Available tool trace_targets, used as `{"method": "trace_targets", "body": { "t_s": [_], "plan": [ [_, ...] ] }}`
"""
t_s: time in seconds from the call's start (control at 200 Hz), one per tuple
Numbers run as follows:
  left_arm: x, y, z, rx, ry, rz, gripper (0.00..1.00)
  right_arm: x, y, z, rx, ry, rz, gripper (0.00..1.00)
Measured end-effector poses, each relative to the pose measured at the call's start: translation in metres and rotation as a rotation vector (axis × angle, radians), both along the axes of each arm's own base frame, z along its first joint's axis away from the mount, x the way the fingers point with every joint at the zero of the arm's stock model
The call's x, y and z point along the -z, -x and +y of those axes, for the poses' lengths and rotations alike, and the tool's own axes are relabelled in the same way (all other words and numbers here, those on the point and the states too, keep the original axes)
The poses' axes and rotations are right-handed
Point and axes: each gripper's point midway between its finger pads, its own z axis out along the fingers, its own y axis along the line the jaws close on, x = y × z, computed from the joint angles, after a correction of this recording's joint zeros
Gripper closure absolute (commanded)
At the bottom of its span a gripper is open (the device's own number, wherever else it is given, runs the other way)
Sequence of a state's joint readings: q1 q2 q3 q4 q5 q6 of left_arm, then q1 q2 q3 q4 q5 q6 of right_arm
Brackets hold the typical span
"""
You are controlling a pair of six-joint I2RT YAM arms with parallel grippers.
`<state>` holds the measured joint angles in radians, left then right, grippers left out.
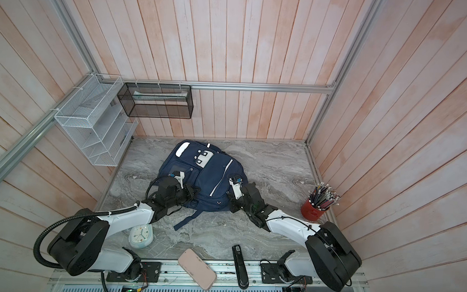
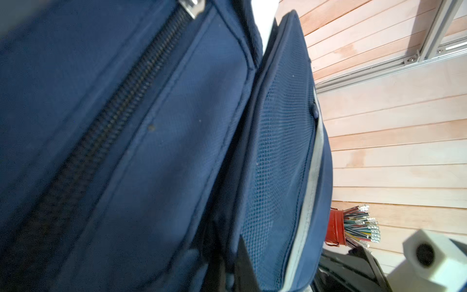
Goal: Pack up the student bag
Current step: 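Pull the zipper along the pocket with the right gripper while the left holds the bag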
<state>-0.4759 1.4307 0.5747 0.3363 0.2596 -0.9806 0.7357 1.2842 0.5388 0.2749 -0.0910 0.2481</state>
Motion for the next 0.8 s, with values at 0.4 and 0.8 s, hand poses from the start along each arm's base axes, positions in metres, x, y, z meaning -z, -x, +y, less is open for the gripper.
{"method": "trace_targets", "body": {
  "t_s": [0.4,0.8],
  "plan": [
    [-0.042,-0.033,0.017,-0.030,-0.018,-0.100,0.35,0.029,0.056,0.079,-0.119,0.010,0.110,1.00],
    [0.003,0.041,-0.013,0.012,-0.022,0.015,0.53,0.019,0.056,0.099,-0.091,-0.044,0.094,1.00]
  ]
}}
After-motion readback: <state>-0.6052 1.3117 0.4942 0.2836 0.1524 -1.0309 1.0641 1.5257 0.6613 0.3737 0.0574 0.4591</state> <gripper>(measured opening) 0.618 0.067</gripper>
